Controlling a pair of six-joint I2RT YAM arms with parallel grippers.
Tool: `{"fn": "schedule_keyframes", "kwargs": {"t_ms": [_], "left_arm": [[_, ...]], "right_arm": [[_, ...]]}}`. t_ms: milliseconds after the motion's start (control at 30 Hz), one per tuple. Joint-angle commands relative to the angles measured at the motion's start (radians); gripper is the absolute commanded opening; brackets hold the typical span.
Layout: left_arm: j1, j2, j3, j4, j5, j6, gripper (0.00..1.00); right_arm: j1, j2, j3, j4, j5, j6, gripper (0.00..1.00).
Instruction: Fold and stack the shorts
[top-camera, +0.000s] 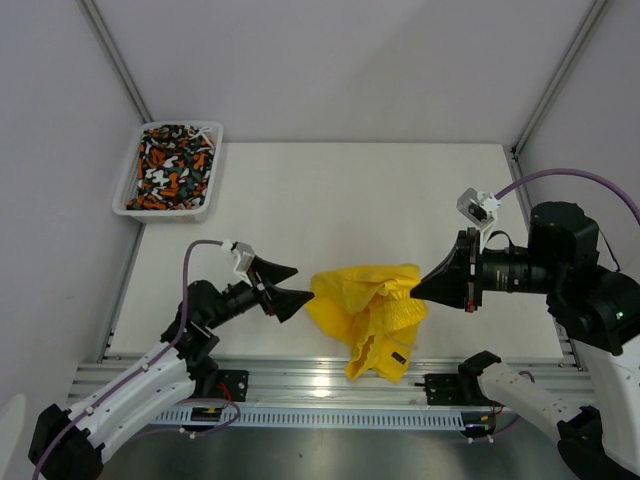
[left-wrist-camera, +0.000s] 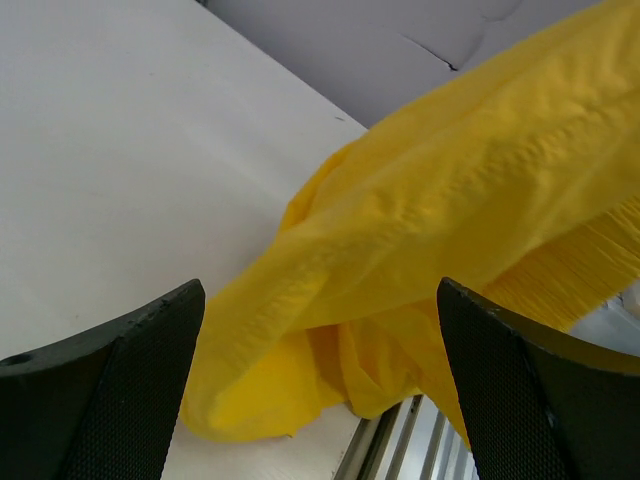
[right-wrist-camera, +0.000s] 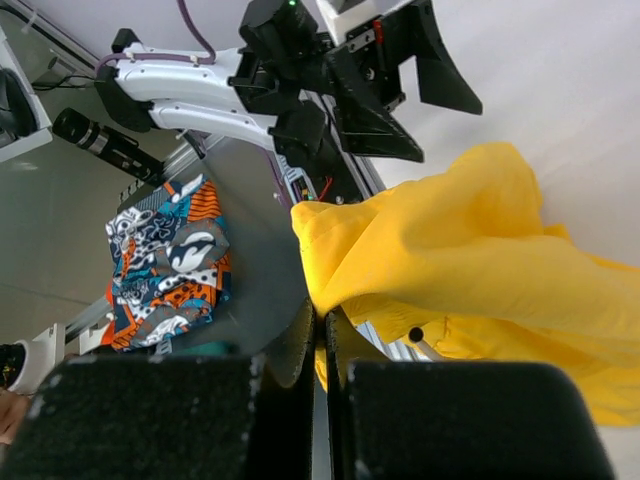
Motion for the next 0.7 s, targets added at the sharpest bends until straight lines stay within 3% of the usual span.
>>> {"fn": "schedule_keyframes", "kwargs": {"t_ms": [0,167,300,333,500,667], "left_arm": [[0.006,-0.041,-0.067,0.207,0.119,0.009,0.99],[0.006,-0.038,-0.091,0.281,0.195,0.06,0.99],[0.006,-0.008,-0.053,0.177,0.118,0.155,0.99],[0.006,0.006,-0.056,0.196,0.07,0.167,0.99],[0.006,0.132,-0.117,0.408,0.093,0.185,0.99],[0.008,0.229,-0.078,0.413,0.087,0.228,0.99]], "right_arm": [[0.006,0.01,-0.026,0.017,-0.01,-0.011,0.0],[0.007,0.004,-0.037,0.023,-0.024,-0.01,0.0],[0.007,0.007,-0.034,0.031,-0.053,-0.004,0.0],[0.007,0.008,-0.031,0.035,-0.059,-0.002,0.0],[0.007,0.016,-0.018,0.063,-0.094,0.022,0.0],[0.007,0.028,-0.015,0.086,-0.12,0.036,0.0]]}}
